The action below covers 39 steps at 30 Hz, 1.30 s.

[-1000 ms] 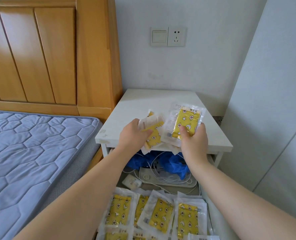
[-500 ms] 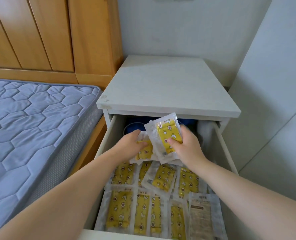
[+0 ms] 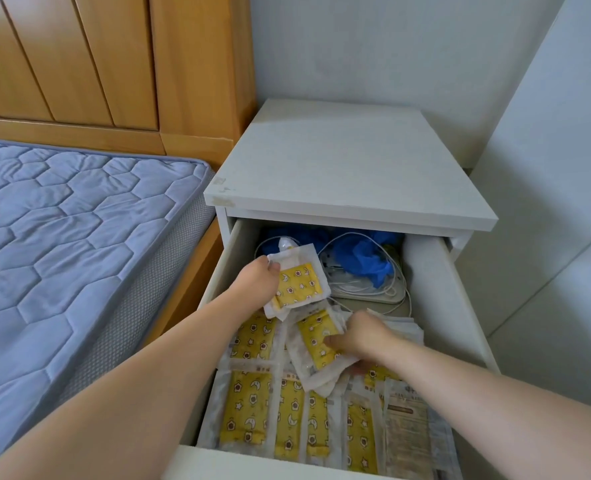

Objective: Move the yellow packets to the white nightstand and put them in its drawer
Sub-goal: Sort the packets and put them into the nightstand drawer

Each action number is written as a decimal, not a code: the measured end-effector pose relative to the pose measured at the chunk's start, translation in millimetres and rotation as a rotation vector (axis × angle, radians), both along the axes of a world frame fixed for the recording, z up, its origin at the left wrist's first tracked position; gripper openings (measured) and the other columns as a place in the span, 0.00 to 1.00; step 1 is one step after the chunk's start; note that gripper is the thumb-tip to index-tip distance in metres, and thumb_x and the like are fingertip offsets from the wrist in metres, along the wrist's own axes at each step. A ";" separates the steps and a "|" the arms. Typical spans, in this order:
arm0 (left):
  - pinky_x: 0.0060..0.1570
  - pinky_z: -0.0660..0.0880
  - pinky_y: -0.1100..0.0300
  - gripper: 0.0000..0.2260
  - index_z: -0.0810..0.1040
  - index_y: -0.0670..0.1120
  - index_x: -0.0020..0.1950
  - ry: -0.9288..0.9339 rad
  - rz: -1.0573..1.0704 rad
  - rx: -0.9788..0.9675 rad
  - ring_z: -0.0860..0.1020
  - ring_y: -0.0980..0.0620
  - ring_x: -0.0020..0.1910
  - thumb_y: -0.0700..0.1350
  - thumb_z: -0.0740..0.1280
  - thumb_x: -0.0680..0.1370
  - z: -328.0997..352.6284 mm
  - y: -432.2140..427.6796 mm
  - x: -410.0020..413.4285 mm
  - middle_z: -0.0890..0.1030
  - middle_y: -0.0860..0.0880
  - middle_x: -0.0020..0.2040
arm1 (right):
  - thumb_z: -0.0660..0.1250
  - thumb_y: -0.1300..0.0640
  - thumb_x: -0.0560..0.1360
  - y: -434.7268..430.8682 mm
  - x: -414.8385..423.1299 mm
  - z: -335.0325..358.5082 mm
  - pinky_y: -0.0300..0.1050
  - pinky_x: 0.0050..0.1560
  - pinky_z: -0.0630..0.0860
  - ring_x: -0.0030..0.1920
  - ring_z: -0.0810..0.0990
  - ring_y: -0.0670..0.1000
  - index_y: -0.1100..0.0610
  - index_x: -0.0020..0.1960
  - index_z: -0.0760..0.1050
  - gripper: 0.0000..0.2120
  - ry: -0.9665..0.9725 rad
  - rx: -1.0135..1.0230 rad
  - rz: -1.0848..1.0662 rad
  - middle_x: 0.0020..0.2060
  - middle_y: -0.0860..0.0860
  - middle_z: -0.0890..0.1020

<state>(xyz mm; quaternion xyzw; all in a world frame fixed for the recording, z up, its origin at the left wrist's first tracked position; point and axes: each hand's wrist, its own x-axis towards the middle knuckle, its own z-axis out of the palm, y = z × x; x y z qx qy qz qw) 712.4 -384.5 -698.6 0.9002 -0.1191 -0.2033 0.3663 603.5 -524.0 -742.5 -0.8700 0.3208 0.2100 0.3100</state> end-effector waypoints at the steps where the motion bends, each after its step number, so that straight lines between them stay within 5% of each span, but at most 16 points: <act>1: 0.45 0.69 0.61 0.21 0.60 0.41 0.75 0.008 -0.014 0.013 0.73 0.53 0.46 0.48 0.50 0.84 -0.2 -0.7 -1.9 0.72 0.47 0.53 | 0.68 0.42 0.73 0.0 -1.9 3.5 0.44 0.31 0.73 0.32 0.76 0.50 0.55 0.36 0.69 0.19 0.028 -0.144 0.145 0.32 0.51 0.74; 4: 0.40 0.68 0.64 0.20 0.62 0.42 0.74 0.020 -0.041 0.020 0.71 0.57 0.42 0.48 0.50 0.84 -1.2 -2.7 -4.1 0.71 0.48 0.54 | 0.64 0.35 0.72 -8.5 -6.1 14.1 0.41 0.30 0.64 0.31 0.70 0.48 0.53 0.34 0.66 0.22 0.069 -0.376 0.357 0.30 0.48 0.70; 8: 0.48 0.69 0.60 0.19 0.63 0.43 0.74 0.066 -0.030 -0.015 0.72 0.53 0.50 0.49 0.50 0.84 -4.1 -5.7 -0.2 0.72 0.48 0.55 | 0.58 0.43 0.79 -36.1 -0.2 26.4 0.42 0.41 0.73 0.39 0.78 0.49 0.58 0.49 0.76 0.18 -0.129 -0.281 0.186 0.38 0.50 0.78; 11: 0.51 0.74 0.58 0.17 0.68 0.45 0.69 0.166 -0.044 -0.095 0.77 0.50 0.52 0.50 0.51 0.84 -7.5 -6.9 -2.2 0.77 0.46 0.55 | 0.58 0.48 0.80 -46.6 4.9 35.8 0.44 0.60 0.69 0.60 0.75 0.50 0.57 0.65 0.72 0.18 -0.428 0.117 -0.074 0.59 0.49 0.78; 14: 0.51 0.77 0.56 0.13 0.71 0.48 0.63 0.319 -0.105 -0.263 0.80 0.50 0.52 0.50 0.53 0.84 -7.7 -7.8 -10.1 0.80 0.46 0.54 | 0.64 0.56 0.78 -43.3 5.2 39.0 0.55 0.66 0.71 0.59 0.78 0.53 0.58 0.63 0.74 0.14 -0.531 0.660 -0.157 0.57 0.52 0.81; 16: 0.55 0.78 0.52 0.10 0.71 0.49 0.62 0.339 -0.192 -0.282 0.81 0.49 0.53 0.49 0.55 0.83 -9.2 -8.2 -12.0 0.81 0.47 0.55 | 0.67 0.64 0.75 -42.7 3.7 38.7 0.56 0.60 0.76 0.53 0.82 0.53 0.58 0.56 0.78 0.10 -0.600 0.552 -0.101 0.50 0.55 0.84; 19: 0.57 0.78 0.49 0.09 0.72 0.50 0.61 0.359 -0.342 -0.254 0.81 0.49 0.53 0.45 0.62 0.81 -9.5 -7.7 -12.1 0.81 0.47 0.55 | 0.70 0.60 0.74 -44.6 5.4 39.4 0.51 0.51 0.79 0.44 0.83 0.53 0.58 0.43 0.80 0.02 -0.648 0.282 -0.089 0.42 0.55 0.85; 24: 0.54 0.80 0.54 0.13 0.77 0.48 0.59 0.255 -0.496 -0.120 0.83 0.55 0.48 0.44 0.71 0.76 -10.8 -12.3 -15.6 0.84 0.52 0.51 | 0.67 0.50 0.75 -44.5 11.7 36.3 0.40 0.33 0.67 0.29 0.72 0.47 0.55 0.27 0.68 0.21 -0.622 0.004 -0.038 0.25 0.49 0.72; 27: 0.52 0.80 0.52 0.10 0.78 0.48 0.55 0.116 -0.466 -0.061 0.82 0.54 0.47 0.45 0.71 0.75 -13.9 -15.8 -20.0 0.83 0.51 0.48 | 0.67 0.46 0.75 -42.9 12.8 38.0 0.39 0.30 0.62 0.27 0.67 0.45 0.54 0.29 0.66 0.21 -0.601 -0.037 0.059 0.25 0.47 0.67; 30: 0.52 0.79 0.50 0.08 0.78 0.48 0.53 0.019 -0.426 -0.041 0.81 0.51 0.46 0.46 0.71 0.75 -16.1 -16.2 -21.5 0.82 0.49 0.46 | 0.71 0.52 0.73 -40.3 10.8 43.9 0.37 0.32 0.64 0.32 0.72 0.44 0.52 0.37 0.72 0.10 -0.537 0.087 0.181 0.32 0.46 0.74; 34: 0.59 0.76 0.53 0.16 0.76 0.52 0.59 0.105 -0.592 -0.018 0.79 0.57 0.51 0.49 0.73 0.72 -17.6 -15.0 -21.9 0.81 0.56 0.53 | 0.69 0.60 0.73 -53.4 10.1 47.9 0.41 0.36 0.69 0.40 0.76 0.49 0.55 0.40 0.74 0.05 -0.486 -0.022 0.215 0.37 0.48 0.76; 36: 0.67 0.67 0.54 0.26 0.70 0.57 0.67 0.047 -0.746 0.116 0.72 0.58 0.62 0.50 0.75 0.71 -22.0 -12.8 -21.8 0.75 0.58 0.65 | 0.67 0.61 0.74 -68.2 8.8 53.3 0.41 0.37 0.68 0.42 0.76 0.51 0.56 0.42 0.74 0.03 -0.473 -0.080 0.179 0.38 0.49 0.76; 39: 0.75 0.49 0.50 0.40 0.54 0.57 0.77 -0.234 -0.964 0.434 0.50 0.53 0.76 0.53 0.73 0.72 -34.1 -11.5 -23.7 0.51 0.56 0.78 | 0.64 0.61 0.76 -81.2 4.6 54.4 0.37 0.35 0.66 0.46 0.74 0.51 0.56 0.49 0.73 0.03 -0.262 -0.183 0.292 0.44 0.50 0.75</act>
